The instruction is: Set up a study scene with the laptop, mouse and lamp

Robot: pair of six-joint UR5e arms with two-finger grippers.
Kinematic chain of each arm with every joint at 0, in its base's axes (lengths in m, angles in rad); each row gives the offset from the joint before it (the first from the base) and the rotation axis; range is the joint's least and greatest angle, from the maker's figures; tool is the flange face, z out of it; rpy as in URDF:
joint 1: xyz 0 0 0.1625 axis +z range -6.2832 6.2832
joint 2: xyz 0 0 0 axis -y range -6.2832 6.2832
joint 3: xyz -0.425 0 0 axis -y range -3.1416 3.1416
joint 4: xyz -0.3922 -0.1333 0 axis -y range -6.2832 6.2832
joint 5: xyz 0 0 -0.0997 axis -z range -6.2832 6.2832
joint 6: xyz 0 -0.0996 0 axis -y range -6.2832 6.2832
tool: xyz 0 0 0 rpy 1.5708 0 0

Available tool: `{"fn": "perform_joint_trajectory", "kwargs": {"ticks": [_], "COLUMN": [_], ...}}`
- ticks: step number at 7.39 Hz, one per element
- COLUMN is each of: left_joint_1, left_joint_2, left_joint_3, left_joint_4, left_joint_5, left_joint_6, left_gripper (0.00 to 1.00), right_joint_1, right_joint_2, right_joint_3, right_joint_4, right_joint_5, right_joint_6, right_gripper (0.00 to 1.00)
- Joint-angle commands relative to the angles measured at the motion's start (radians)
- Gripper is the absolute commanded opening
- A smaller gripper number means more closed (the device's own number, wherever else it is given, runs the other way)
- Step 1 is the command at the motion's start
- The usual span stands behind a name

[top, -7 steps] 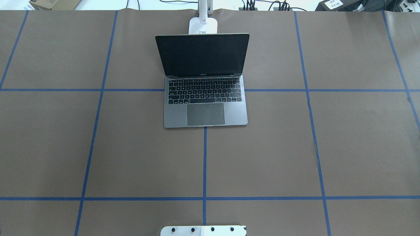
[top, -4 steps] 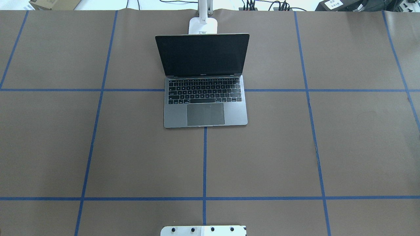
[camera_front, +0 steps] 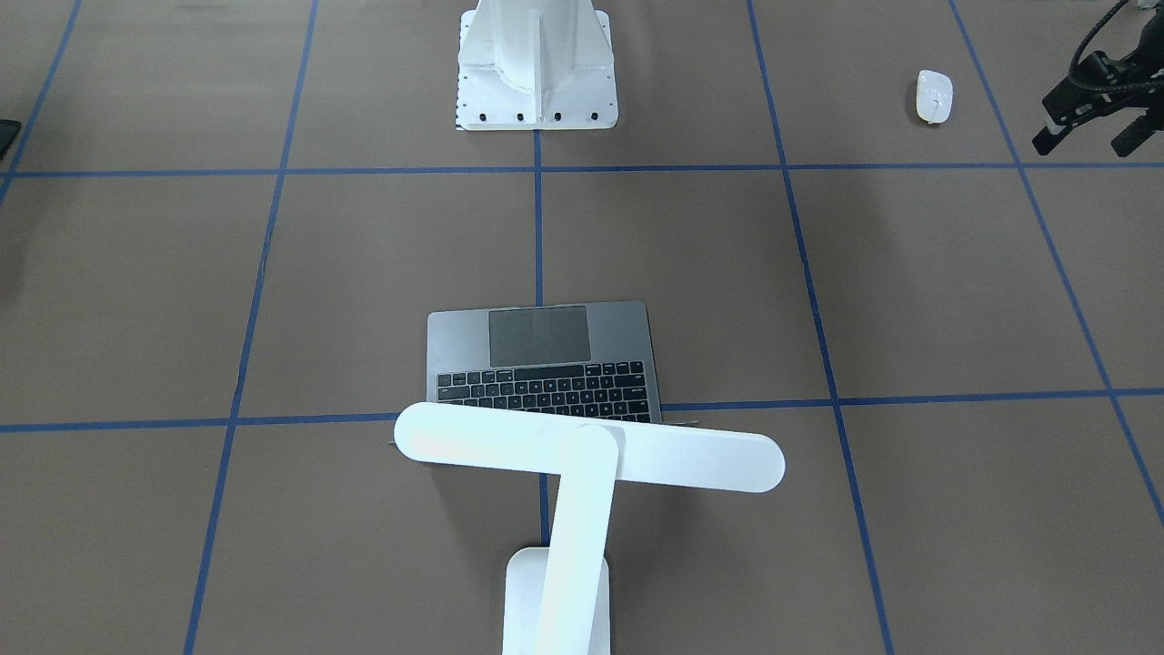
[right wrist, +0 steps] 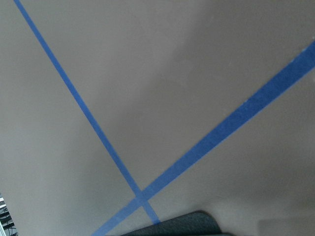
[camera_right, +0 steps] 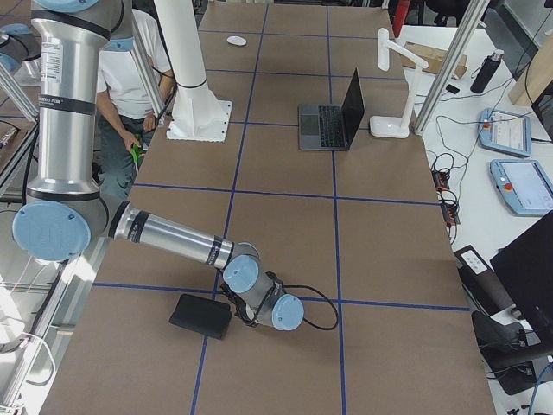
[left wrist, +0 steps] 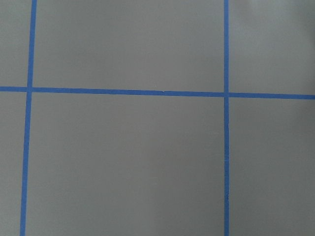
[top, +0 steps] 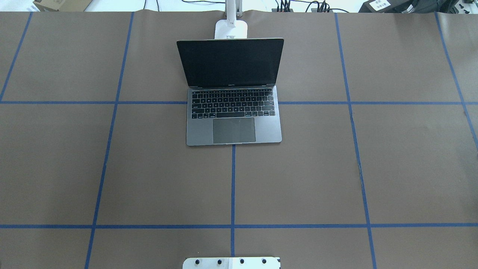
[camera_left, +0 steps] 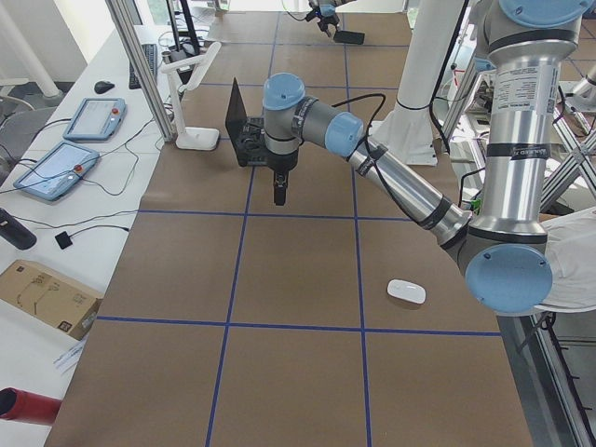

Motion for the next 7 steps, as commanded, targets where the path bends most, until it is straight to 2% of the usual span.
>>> {"fn": "perform_joint_trajectory", "kwargs": {"ticks": [1,7], "left_joint_1": [0.001,0.003], "left_joint_2": [-0.001,-0.007], "left_joint_3": [-0.002,-0.015], "left_joint_4": [-0.004,-0.005], "left_joint_5": [0.0,-0.001], "left_joint_6": [-0.028,-0.054], "left_gripper": [1.0,1.0], "right_joint_1": [0.046,0.034], "right_joint_2": [0.001,0.001], "right_joint_3": [0.01,-0.03], "right_joint_4": [0.0,0.009], "right_joint_5": [-0.031,-0.055], "right_joint_6": [-0.003,-0.018], "right_gripper": [0.91,0.91]}}
